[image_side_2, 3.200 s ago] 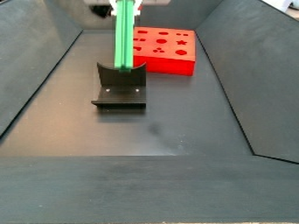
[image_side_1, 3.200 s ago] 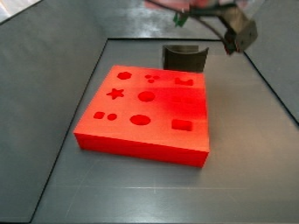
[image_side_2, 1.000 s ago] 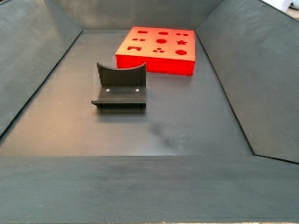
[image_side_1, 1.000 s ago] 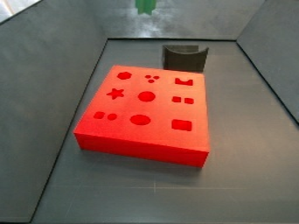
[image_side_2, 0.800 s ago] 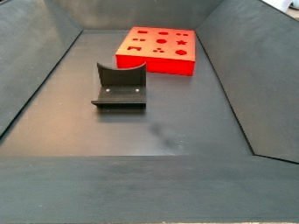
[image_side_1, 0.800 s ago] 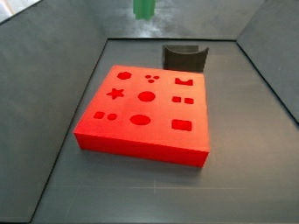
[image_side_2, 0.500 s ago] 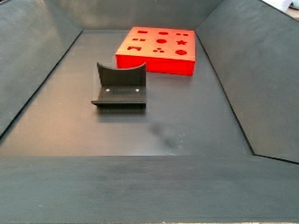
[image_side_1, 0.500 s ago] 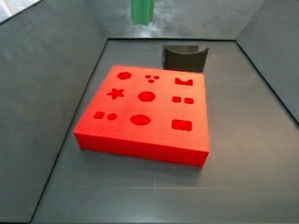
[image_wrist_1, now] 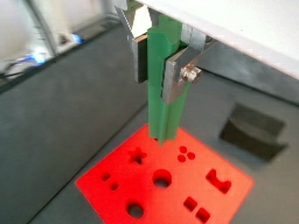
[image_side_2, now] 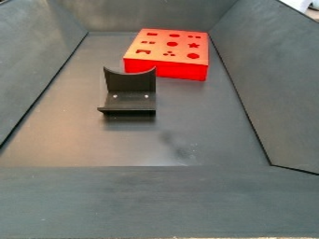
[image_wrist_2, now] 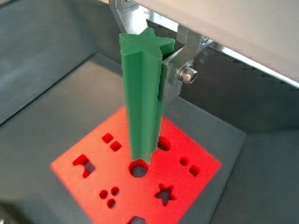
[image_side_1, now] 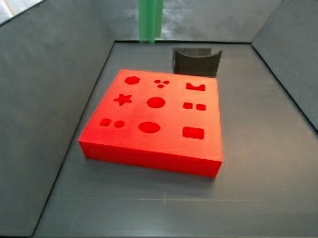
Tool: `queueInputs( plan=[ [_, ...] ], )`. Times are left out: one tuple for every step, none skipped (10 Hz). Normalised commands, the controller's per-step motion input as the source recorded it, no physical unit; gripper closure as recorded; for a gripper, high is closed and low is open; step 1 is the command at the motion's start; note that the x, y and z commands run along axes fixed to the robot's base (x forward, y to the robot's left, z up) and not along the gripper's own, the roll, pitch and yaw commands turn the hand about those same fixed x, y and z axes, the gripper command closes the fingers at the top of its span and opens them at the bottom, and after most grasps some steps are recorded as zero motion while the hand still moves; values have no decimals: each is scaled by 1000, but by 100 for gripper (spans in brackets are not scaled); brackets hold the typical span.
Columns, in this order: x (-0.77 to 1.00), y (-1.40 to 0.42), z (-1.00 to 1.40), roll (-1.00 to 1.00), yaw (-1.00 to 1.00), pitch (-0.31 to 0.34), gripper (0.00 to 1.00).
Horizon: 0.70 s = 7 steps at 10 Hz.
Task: Pick up the star object. Move up. Place the star object on the fixture. Regrasp the star object. Move to above the board. Insert the star object.
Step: Insert the star object.
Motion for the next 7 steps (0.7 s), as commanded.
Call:
queueInputs(
  plan=[
    [-111,-34,-583,-106,-957,-217,100],
    [-123,-26,-571,-157,-903,-176,100],
    [-469,0,-617,-254,-640,-79,100],
    [-506,17,-671,-261,-369,-59,100],
    [-97,0,-163,-79,14,-124,100],
    [-77,14,-89,0,0,0,100],
    [-317,183,-326,-127,-394,-110,100]
  ],
)
